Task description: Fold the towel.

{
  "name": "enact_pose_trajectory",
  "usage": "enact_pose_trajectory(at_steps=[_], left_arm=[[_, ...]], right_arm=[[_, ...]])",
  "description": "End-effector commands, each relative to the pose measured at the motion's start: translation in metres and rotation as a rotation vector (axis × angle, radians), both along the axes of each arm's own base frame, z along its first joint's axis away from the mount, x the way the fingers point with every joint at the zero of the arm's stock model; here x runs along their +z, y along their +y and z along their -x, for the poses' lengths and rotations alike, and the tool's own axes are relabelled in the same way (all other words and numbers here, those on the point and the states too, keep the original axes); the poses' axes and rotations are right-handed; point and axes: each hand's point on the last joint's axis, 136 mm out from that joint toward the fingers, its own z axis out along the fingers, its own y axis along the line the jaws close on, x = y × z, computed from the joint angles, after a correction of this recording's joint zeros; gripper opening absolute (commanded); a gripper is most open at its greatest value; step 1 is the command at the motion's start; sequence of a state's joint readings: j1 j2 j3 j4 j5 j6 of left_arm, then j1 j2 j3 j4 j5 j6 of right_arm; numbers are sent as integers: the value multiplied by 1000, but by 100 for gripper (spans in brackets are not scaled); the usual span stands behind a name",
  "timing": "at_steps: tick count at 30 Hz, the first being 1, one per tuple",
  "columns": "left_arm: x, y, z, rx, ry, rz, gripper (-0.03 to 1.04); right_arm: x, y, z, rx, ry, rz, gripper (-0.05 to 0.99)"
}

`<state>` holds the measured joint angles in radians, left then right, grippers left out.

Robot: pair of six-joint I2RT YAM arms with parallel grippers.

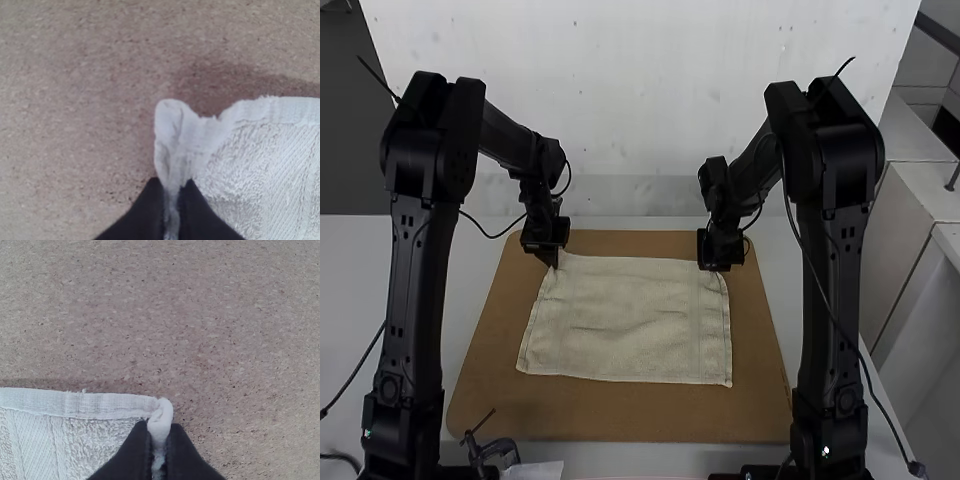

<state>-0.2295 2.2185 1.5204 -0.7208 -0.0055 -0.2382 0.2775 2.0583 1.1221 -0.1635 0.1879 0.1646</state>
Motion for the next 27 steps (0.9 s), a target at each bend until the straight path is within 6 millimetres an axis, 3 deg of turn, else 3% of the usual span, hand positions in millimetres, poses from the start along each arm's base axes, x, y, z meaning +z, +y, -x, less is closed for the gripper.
enact_pose_trajectory(at_steps=[1, 9, 16, 19, 27], left_arm=[[39, 4, -6, 38, -91, -10, 2], [92, 5, -7, 93, -198, 36, 2], [113, 7, 7, 122, -234, 55, 2], [115, 9, 20, 117, -231, 49, 2], [96, 10, 60, 68, -223, 45, 2]], right_arm=[[43, 4, -22, -1, -96, -16, 1], [113, 15, -51, -1, -257, -65, 1], [151, 16, -56, -16, -352, -104, 1], [146, 15, -44, -5, -338, -97, 1], [104, 12, 3, 61, -230, -45, 1]])
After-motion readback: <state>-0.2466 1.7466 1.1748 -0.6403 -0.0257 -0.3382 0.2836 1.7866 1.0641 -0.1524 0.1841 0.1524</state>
